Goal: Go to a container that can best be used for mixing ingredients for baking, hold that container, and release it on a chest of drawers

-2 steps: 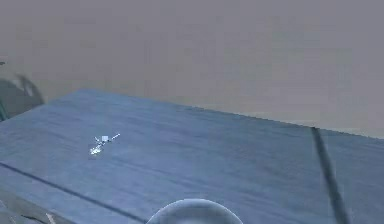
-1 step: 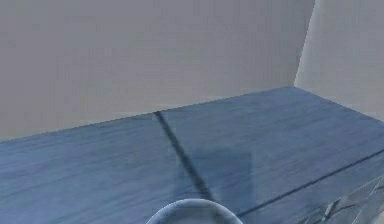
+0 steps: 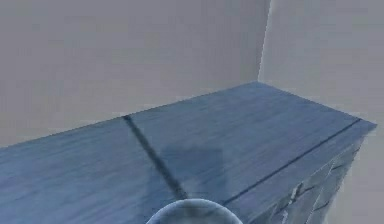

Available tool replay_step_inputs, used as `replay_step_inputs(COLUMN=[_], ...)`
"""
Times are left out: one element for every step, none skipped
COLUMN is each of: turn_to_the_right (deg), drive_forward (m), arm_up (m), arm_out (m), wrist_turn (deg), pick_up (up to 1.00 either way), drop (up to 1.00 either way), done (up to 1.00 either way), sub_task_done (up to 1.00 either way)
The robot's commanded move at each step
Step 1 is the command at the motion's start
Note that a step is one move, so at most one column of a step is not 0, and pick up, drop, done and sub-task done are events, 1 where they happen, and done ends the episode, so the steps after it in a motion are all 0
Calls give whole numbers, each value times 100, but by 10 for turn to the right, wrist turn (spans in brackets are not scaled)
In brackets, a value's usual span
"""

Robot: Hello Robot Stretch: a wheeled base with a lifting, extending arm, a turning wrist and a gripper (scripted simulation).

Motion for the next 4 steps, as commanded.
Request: replay_step_inputs(turn_to_the_right=[-450, -60, -450, -120], drive_forward=[0, 0, 0, 0], arm_up=[0, 0, 0, 0], arm_out=[0, 0, 0, 0], wrist_turn=[0, 0, 0, 0], pick_up=[0, 0, 0, 0], drop=[0, 0, 0, 0], done=[0, 0, 0, 0], sub_task_done=[0, 0, 0, 0])
